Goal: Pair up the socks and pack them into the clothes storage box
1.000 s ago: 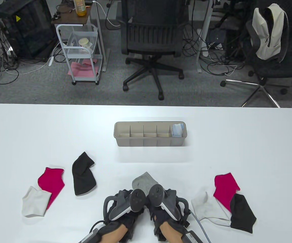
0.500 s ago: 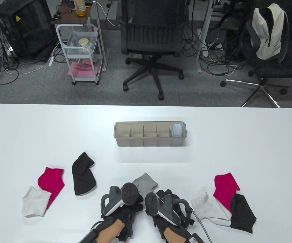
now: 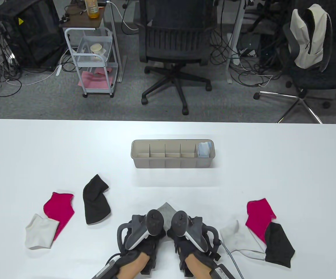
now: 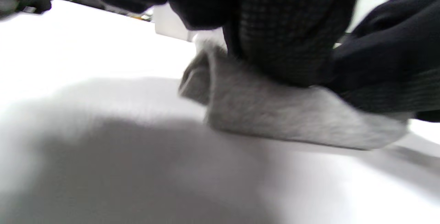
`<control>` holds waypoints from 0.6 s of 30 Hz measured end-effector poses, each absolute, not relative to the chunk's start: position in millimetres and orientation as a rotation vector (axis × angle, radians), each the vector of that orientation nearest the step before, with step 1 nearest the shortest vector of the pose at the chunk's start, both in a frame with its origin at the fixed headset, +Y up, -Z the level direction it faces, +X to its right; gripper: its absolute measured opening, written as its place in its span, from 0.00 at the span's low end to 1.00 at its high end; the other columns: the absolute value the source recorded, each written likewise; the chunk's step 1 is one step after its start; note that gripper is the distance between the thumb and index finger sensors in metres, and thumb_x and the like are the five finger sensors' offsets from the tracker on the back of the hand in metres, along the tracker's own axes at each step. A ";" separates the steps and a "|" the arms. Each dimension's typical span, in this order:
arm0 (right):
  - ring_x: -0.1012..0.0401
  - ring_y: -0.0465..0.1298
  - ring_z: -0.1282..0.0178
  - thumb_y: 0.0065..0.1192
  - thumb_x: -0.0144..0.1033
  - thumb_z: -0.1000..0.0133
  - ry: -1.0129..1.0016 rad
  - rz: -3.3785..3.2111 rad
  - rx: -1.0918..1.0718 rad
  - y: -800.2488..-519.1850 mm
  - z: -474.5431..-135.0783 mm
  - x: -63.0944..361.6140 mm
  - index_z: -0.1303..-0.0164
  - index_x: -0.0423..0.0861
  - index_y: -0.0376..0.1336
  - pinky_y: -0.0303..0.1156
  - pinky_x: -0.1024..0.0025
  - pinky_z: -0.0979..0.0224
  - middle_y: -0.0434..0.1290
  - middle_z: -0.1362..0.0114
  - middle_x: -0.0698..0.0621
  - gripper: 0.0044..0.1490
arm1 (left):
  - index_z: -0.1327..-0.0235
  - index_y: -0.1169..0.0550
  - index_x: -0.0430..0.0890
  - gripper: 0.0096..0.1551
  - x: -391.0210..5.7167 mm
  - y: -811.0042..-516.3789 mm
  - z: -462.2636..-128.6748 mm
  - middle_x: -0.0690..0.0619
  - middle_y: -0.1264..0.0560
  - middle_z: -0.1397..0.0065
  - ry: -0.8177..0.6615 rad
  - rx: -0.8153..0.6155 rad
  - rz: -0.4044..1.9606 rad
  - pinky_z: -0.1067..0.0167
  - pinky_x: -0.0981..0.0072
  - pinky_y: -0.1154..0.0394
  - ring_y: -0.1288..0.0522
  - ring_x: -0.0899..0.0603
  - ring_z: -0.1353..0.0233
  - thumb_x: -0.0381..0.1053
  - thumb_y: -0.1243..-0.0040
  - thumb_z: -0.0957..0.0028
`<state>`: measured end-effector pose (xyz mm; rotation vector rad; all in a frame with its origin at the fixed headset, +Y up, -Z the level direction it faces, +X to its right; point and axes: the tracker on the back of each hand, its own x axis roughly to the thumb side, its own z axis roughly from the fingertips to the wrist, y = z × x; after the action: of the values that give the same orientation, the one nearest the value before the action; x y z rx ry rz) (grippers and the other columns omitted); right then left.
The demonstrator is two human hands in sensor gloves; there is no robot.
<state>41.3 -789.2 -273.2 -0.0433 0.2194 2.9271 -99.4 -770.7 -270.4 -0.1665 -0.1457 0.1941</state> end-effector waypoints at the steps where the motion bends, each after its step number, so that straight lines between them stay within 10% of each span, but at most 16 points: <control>1: 0.60 0.72 0.53 0.67 0.55 0.55 0.222 2.932 -0.044 -789.3 -273.0 40.4 0.56 0.61 0.74 0.69 0.58 0.41 0.75 0.58 0.60 0.19 | 0.50 0.16 0.48 0.21 -96.5 -768.7 -265.5 0.49 0.21 0.64 -0.182 -0.168 0.187 0.59 0.40 0.30 0.26 0.39 0.62 0.50 0.28 0.57; 18: 0.59 0.74 0.54 0.80 0.53 0.62 0.082 3.023 0.202 -774.6 -252.9 38.2 0.49 0.60 0.75 0.69 0.56 0.41 0.78 0.58 0.59 0.30 | 0.43 0.17 0.48 0.28 -105.7 -783.7 -272.2 0.49 0.21 0.62 -0.206 -0.248 0.262 0.57 0.39 0.31 0.26 0.38 0.60 0.52 0.30 0.58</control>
<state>38.2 -774.6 -252.9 0.2018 0.0820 3.0232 -105.7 -783.7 -272.2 -0.2480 -0.2061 0.2618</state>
